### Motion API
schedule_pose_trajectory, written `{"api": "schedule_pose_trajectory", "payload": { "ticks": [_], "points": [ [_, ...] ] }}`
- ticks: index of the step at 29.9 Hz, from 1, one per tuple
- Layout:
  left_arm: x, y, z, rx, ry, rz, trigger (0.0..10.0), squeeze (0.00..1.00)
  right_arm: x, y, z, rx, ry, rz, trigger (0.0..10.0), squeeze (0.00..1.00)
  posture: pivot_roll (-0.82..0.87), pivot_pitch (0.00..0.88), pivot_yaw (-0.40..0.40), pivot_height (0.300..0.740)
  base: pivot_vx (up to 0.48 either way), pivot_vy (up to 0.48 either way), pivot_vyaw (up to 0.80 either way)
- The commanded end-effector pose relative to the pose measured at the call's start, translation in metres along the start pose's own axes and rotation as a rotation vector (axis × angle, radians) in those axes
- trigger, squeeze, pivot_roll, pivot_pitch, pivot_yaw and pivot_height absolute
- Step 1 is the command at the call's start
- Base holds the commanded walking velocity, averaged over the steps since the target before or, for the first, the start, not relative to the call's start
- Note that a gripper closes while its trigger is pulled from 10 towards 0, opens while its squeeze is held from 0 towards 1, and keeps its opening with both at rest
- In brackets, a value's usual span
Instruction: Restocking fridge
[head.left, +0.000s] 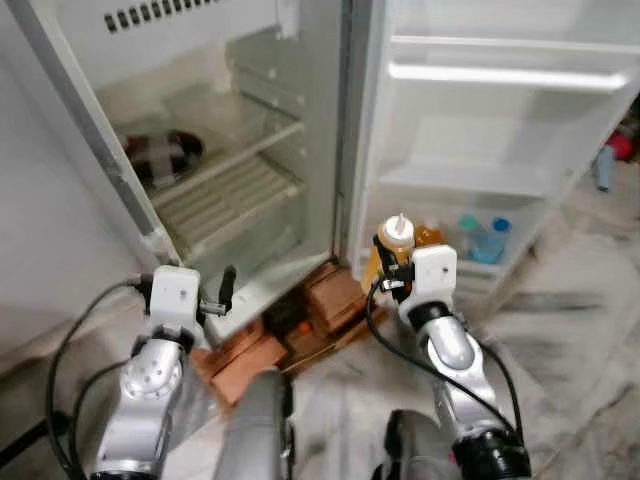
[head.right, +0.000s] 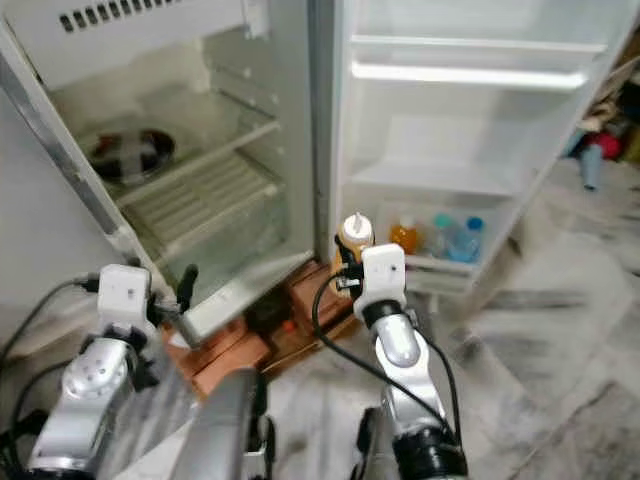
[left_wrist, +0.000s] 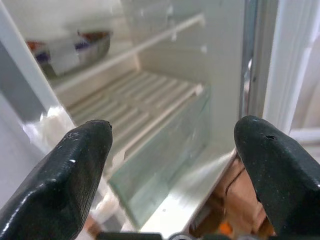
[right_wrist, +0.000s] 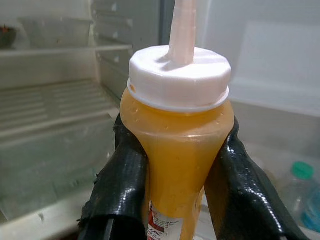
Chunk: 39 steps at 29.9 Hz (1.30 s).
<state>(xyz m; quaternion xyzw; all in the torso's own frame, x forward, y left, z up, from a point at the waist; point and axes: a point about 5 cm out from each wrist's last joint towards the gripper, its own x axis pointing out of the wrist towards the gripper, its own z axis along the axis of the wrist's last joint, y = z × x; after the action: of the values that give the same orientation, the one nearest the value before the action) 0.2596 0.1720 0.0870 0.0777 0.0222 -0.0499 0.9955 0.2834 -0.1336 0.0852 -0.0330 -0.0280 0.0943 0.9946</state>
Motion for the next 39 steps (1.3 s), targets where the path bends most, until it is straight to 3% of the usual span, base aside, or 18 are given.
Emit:
{"api": "schedule_pose_trajectory", "payload": {
  "ticks": [1, 9, 14, 28, 39],
  "points": [
    [-0.006, 0.002, -0.01, -0.007, 0.041, 0.016, 10.0, 0.0, 0.003, -0.003, 0.007, -0.008, -0.03, -0.002, 10.0, 0.0, 0.1, 0.067, 0.03, 0.651, 0.0, 0.0, 0.0],
    [-0.008, -0.004, -0.012, -0.027, 0.038, 0.017, 10.0, 0.0, 0.014, -0.005, 0.016, -0.034, -0.059, 0.014, 10.0, 0.0, 0.1, 0.075, 0.027, 0.651, 0.0, 0.0, 0.0],
    [-0.006, -0.001, -0.01, -0.029, 0.027, 0.031, 10.0, 0.0, 0.022, 0.002, 0.023, -0.045, -0.086, 0.044, 10.0, 0.0, 0.09, 0.079, 0.013, 0.651, 0.0, 0.0, 0.0],
    [-0.008, -0.004, -0.01, -0.04, 0.027, 0.046, 10.0, 0.0, 0.02, 0.0, 0.022, -0.054, -0.083, 0.053, 10.0, 0.0, 0.09, 0.088, 0.011, 0.651, 0.0, 0.0, 0.0],
    [-0.009, -0.004, -0.01, -0.043, 0.022, 0.046, 10.0, 0.0, 0.019, 0.001, 0.022, -0.05, -0.082, 0.059, 10.0, 0.0, 0.09, 0.093, 0.01, 0.651, 0.305, 0.0, 0.0]
  ]
}}
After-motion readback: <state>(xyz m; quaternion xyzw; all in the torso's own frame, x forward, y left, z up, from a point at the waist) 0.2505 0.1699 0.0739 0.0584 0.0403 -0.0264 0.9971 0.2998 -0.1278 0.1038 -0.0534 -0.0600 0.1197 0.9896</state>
